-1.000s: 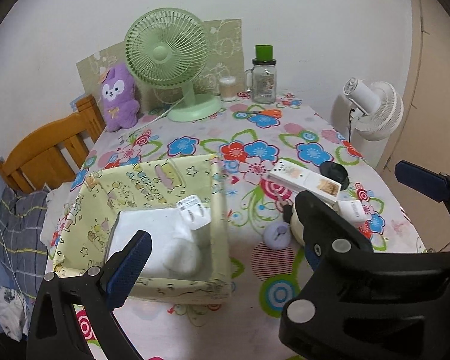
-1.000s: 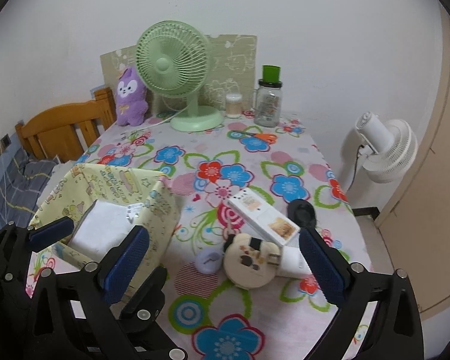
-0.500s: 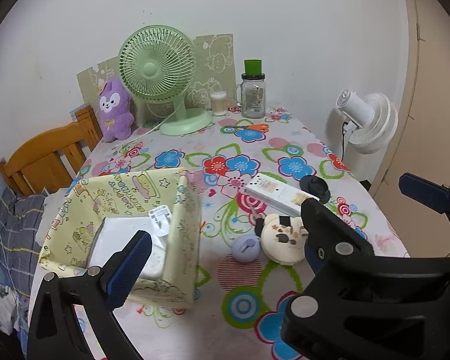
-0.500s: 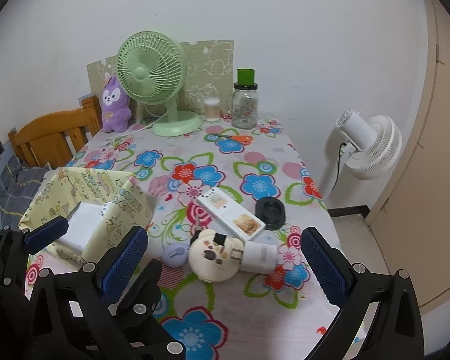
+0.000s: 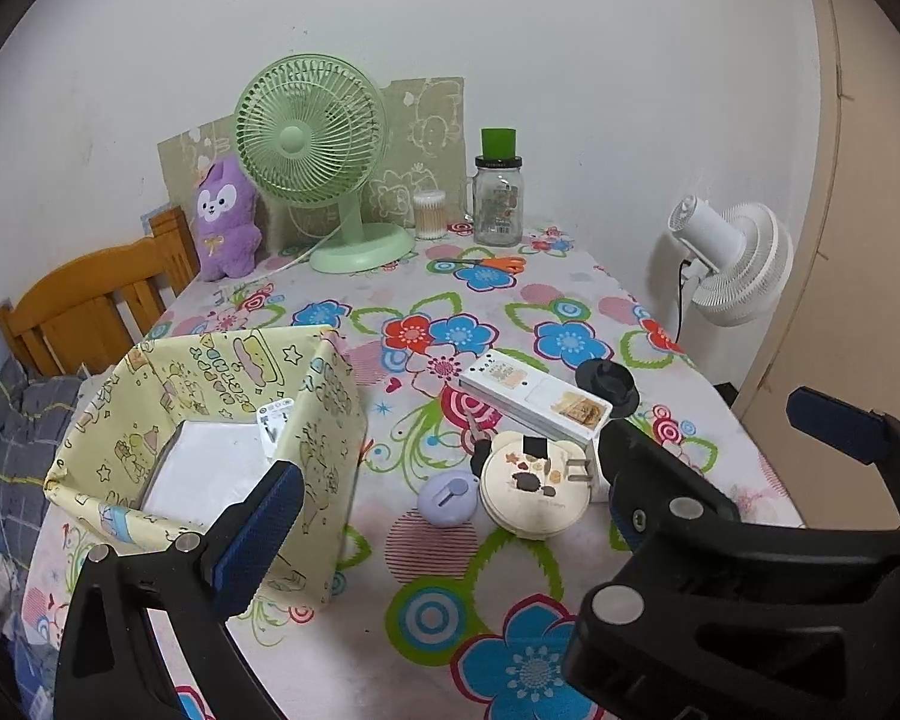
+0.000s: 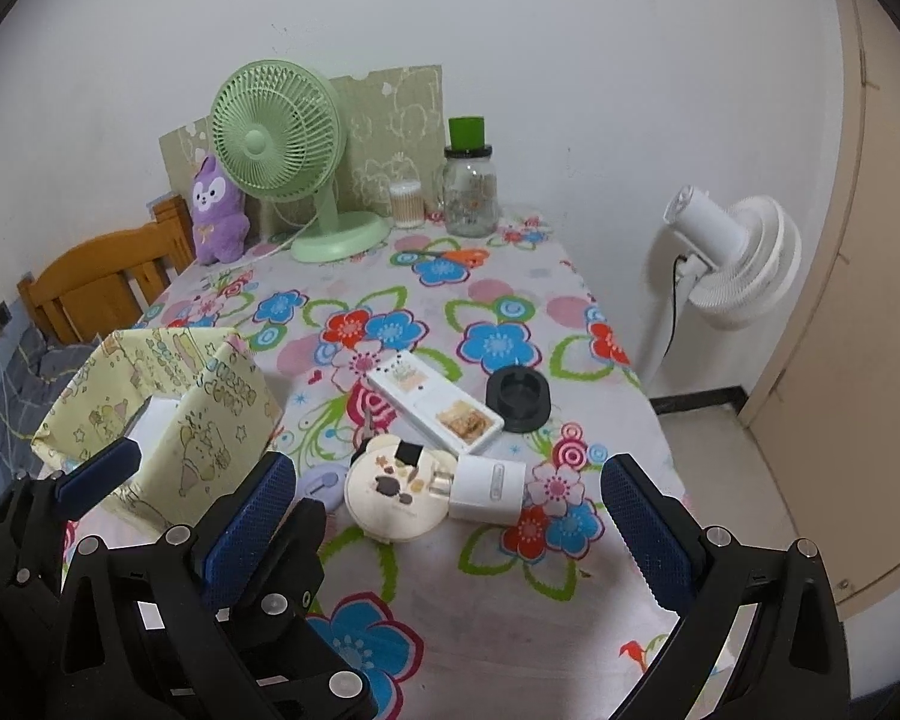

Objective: Organize rigid objects
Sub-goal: 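Move the right tool to the white rectangular charger and close on it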

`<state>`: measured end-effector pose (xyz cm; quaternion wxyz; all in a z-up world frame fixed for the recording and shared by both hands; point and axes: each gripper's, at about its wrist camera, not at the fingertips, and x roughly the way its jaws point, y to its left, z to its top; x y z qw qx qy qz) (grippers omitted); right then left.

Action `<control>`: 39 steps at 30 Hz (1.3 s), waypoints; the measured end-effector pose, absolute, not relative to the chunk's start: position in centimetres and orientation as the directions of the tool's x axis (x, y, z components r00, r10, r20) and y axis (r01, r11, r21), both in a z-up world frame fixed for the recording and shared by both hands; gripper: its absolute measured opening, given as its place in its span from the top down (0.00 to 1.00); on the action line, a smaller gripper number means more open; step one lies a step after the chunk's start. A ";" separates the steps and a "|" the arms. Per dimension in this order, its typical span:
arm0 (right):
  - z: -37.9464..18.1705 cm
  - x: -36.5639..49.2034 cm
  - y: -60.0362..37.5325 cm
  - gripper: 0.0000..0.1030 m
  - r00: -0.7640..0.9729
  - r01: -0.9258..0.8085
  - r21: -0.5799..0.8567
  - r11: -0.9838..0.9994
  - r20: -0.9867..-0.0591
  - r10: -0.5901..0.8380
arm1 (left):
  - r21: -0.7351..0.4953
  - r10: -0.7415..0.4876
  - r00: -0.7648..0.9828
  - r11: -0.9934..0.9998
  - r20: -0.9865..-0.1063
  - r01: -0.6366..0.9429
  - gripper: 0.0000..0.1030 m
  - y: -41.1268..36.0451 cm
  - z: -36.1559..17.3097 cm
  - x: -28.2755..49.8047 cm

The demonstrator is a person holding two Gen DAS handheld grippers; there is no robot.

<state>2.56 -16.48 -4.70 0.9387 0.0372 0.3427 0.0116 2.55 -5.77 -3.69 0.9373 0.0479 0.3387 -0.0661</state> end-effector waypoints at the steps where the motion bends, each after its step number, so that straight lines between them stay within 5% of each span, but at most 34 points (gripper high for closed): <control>1: -5.0 2.6 -16.6 0.00 0.764 0.003 0.077 0.997 -0.644 0.048 | 0.050 -0.089 0.762 0.986 -0.642 0.157 0.00 -5.9 -3.9 2.5; 13: -7.1 2.7 -17.7 0.00 0.813 -0.035 0.047 0.998 -0.580 0.056 | 0.061 -0.068 0.746 0.988 -0.663 0.145 0.00 -7.2 -6.6 3.2; 39: -12.2 7.2 -21.3 0.00 0.747 0.023 0.041 0.999 -0.665 0.011 | 0.087 -0.032 0.684 0.987 -0.729 0.139 0.06 -9.3 -11.3 7.6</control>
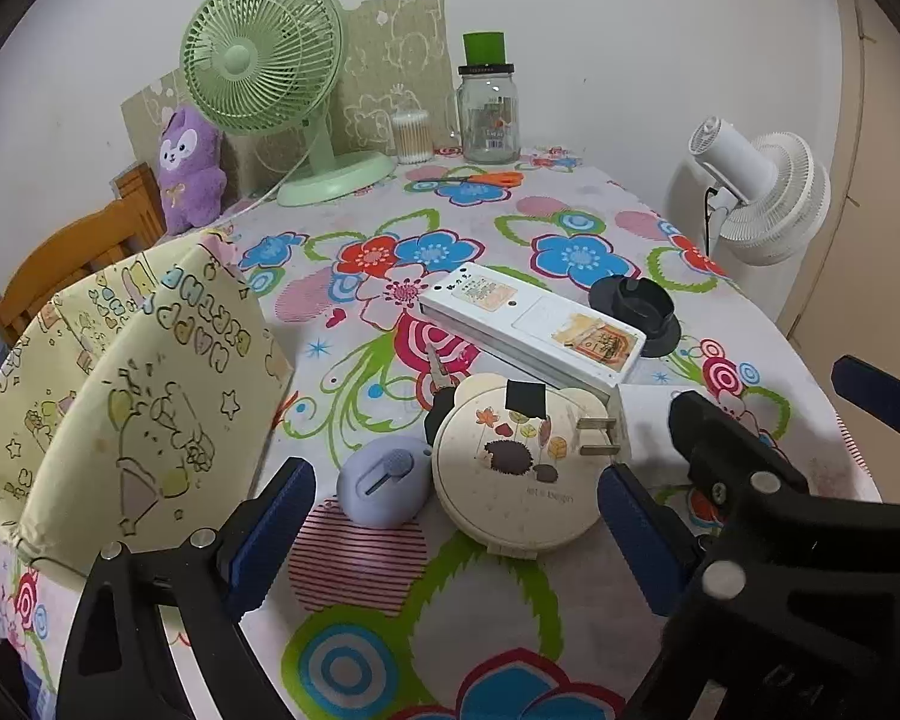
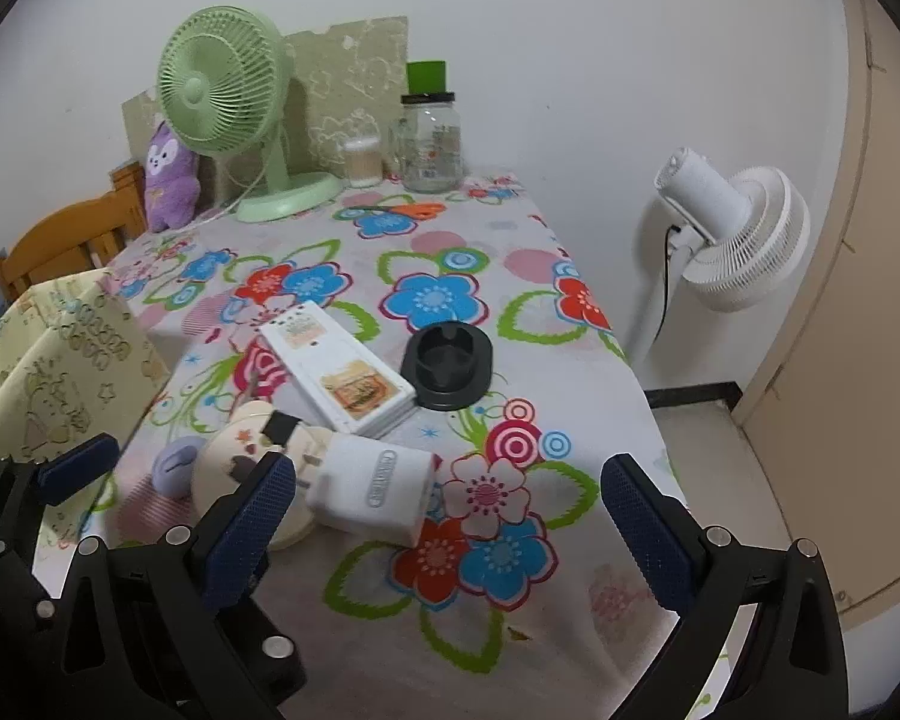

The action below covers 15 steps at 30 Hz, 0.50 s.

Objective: Organize rigid objects
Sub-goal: 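Move the right tool to the white rectangular charger and close on it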

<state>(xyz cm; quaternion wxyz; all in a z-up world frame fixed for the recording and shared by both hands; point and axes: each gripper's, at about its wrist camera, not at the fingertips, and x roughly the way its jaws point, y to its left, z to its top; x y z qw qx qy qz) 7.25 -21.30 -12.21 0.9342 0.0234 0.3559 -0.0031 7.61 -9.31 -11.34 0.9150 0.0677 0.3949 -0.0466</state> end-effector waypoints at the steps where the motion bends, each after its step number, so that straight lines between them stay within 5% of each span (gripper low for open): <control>1: -12.4 7.5 -21.5 0.00 0.742 0.026 0.045 0.999 -0.670 0.011 | 0.090 -0.029 0.680 0.986 -0.733 0.139 0.06 -9.3 -11.5 7.8; 15: -14.3 9.6 -21.7 0.00 0.699 0.018 0.121 0.993 -0.711 0.074 | 0.079 -0.036 0.666 0.987 -0.745 0.142 0.07 -9.0 -12.3 9.1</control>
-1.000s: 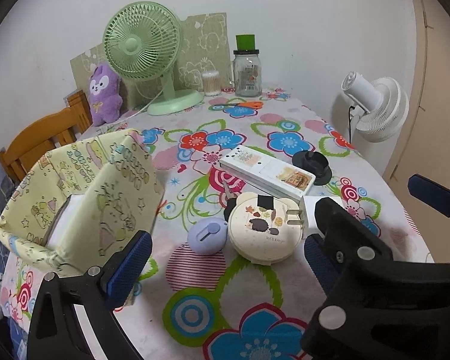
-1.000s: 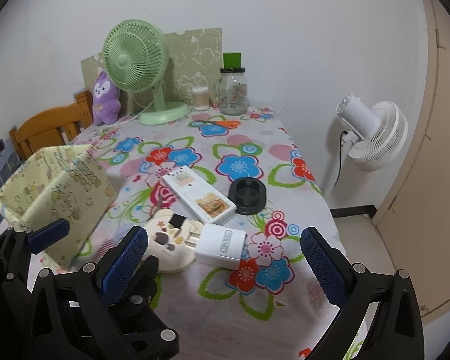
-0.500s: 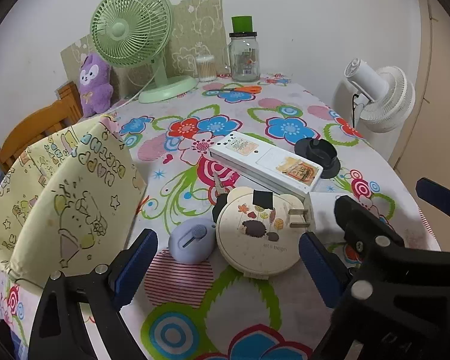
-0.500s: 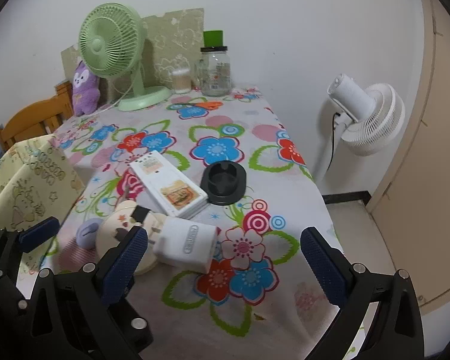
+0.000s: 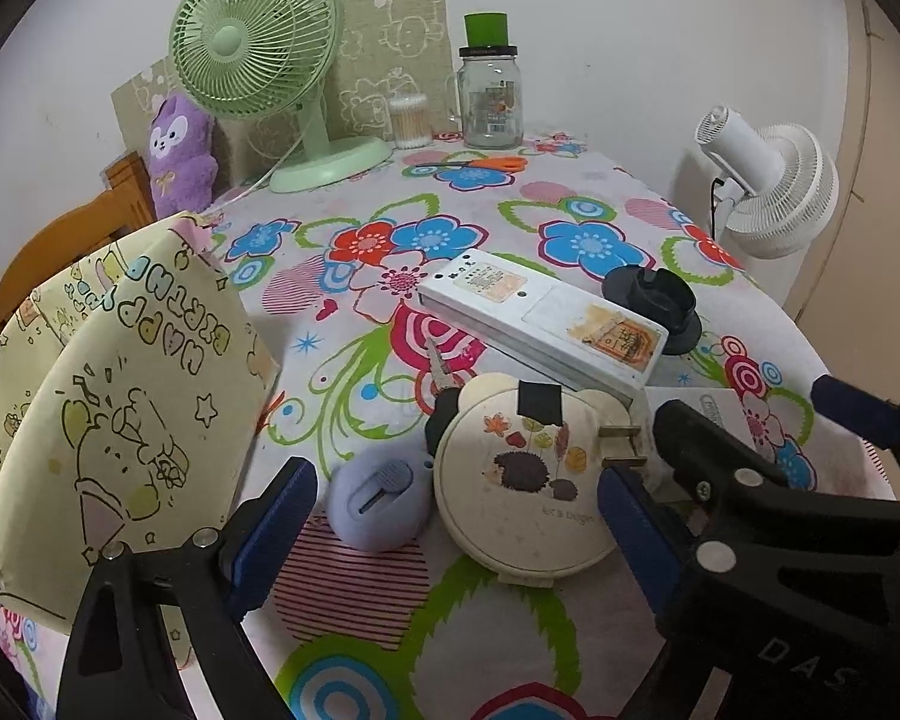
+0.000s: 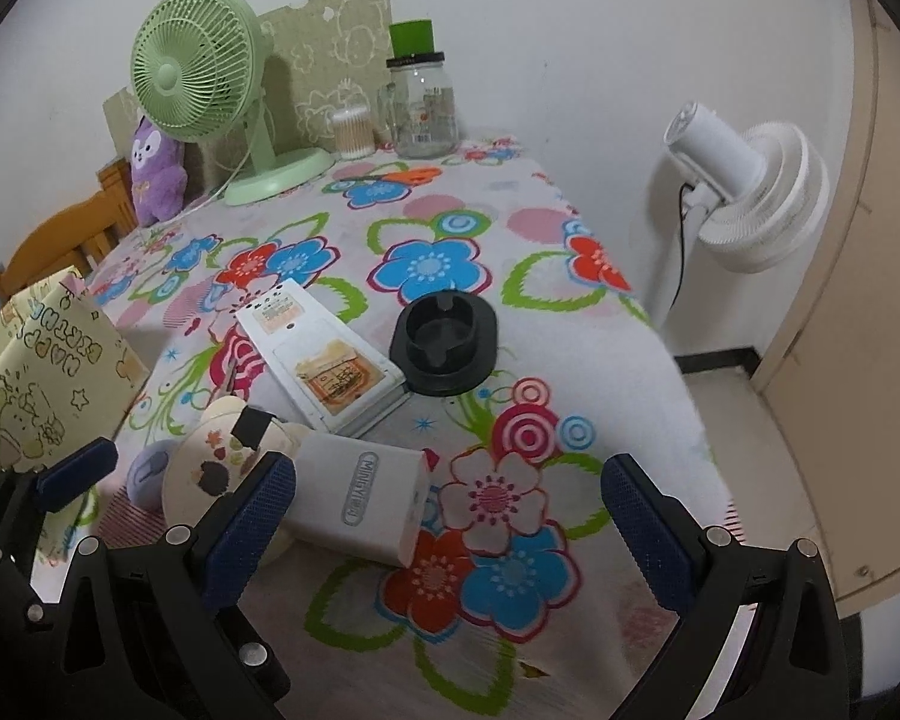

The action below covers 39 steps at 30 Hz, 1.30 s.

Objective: Organize rigid objects
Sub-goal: 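Move the right tool to the white rectangular charger and close on it, then grasp the beige bear-shaped round case with the left tool while the right tool holds the charger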

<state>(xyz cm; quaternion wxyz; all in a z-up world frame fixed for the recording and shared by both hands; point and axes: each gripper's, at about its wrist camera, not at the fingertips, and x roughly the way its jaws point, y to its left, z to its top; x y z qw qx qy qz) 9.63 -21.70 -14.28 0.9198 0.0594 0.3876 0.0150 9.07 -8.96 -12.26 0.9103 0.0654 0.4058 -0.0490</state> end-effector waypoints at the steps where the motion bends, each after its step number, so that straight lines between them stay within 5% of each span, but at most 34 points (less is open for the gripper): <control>1: -14.3 9.7 -21.5 0.00 0.697 0.011 0.127 0.992 -0.712 0.084 | 0.081 -0.035 0.667 0.987 -0.744 0.141 0.07 -8.8 -12.2 9.0; 9: -14.8 10.3 -19.3 0.01 0.679 -0.036 0.096 0.995 -0.728 0.095 | 0.101 -0.043 0.686 0.981 -0.727 0.169 0.07 -9.0 -12.4 7.9; 19: -14.8 10.2 -18.7 0.33 0.671 -0.072 0.128 0.989 -0.727 0.143 | 0.092 -0.054 0.680 0.980 -0.732 0.177 0.07 -9.0 -12.3 7.9; 39: -14.7 8.8 -23.4 0.34 0.693 0.053 0.131 0.990 -0.719 0.058 | 0.136 -0.064 0.695 0.964 -0.716 0.228 0.07 -12.2 -12.2 7.5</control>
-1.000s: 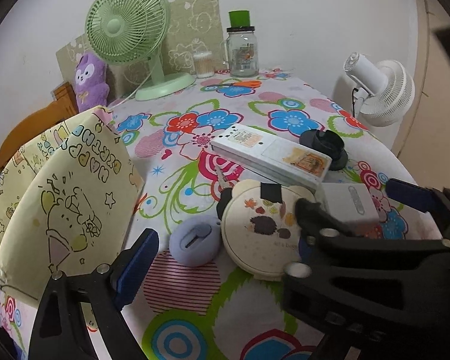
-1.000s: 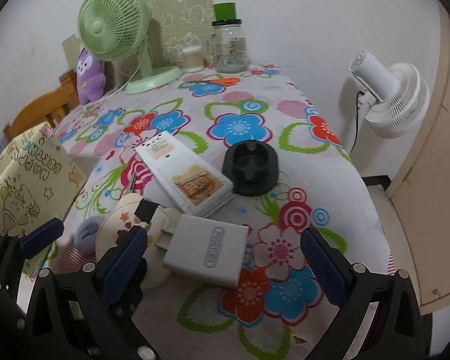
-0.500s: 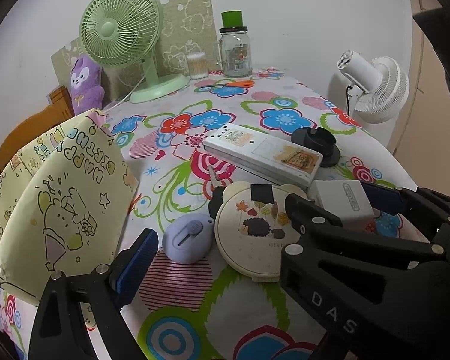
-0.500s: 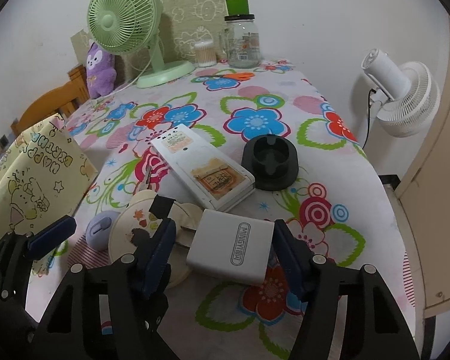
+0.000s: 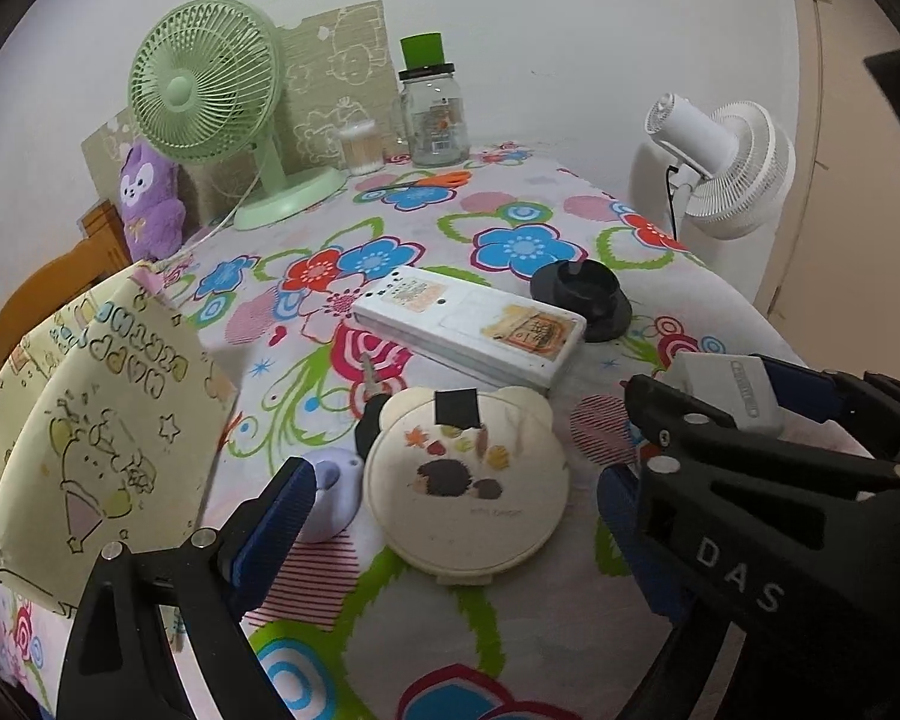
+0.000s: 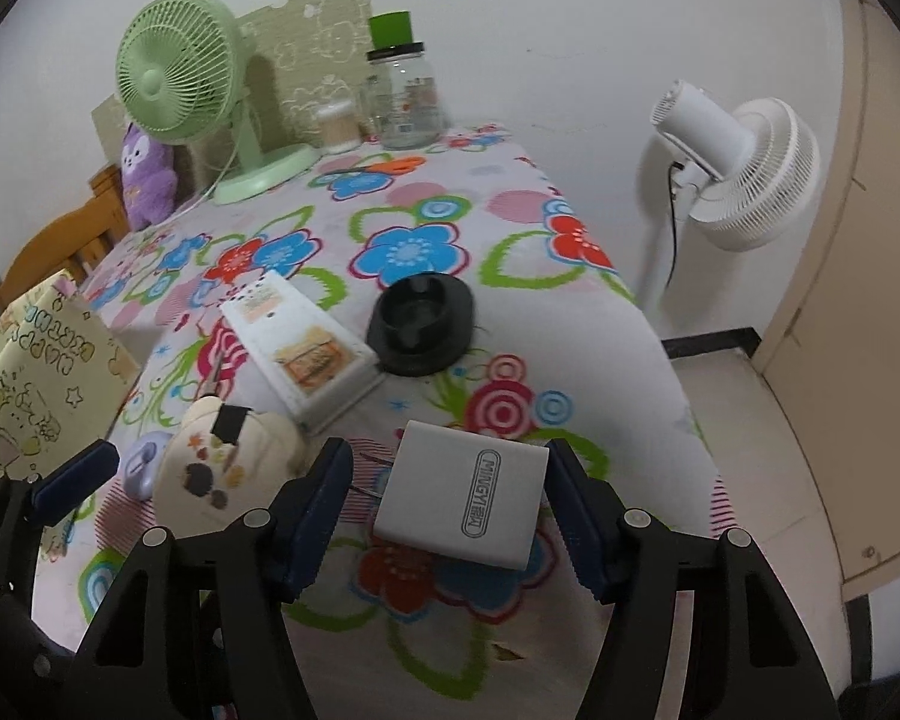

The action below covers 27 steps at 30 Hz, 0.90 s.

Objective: Organize rigid objects
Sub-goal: 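Grasp the beige bear-shaped round case with the left tool while the right tool holds the charger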

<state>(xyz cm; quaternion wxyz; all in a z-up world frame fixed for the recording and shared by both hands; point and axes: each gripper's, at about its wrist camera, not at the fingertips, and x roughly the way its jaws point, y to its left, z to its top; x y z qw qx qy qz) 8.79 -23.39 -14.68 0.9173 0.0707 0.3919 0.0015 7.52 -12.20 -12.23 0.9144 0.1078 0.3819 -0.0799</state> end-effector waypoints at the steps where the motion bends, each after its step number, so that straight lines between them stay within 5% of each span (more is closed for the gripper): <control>1: -14.7 8.7 -23.6 0.34 0.693 0.056 0.131 0.990 -0.719 0.055 | 0.140 -0.059 0.696 0.964 -0.716 0.225 0.07 -12.3 -12.3 7.6; 5: -14.9 8.7 -24.0 0.34 0.690 0.066 0.131 0.989 -0.722 0.050 | 0.146 -0.041 0.692 0.967 -0.721 0.210 0.08 -12.5 -12.4 8.1; 10: -15.1 8.9 -24.2 0.34 0.685 0.068 0.123 0.990 -0.727 0.043 | 0.155 -0.029 0.679 0.966 -0.734 0.209 0.25 -12.8 -12.9 8.8; 27: -13.7 8.1 -22.7 0.34 0.704 0.047 0.118 0.992 -0.709 0.051 | 0.091 -0.065 0.675 0.977 -0.735 0.193 0.26 -11.0 -11.8 8.0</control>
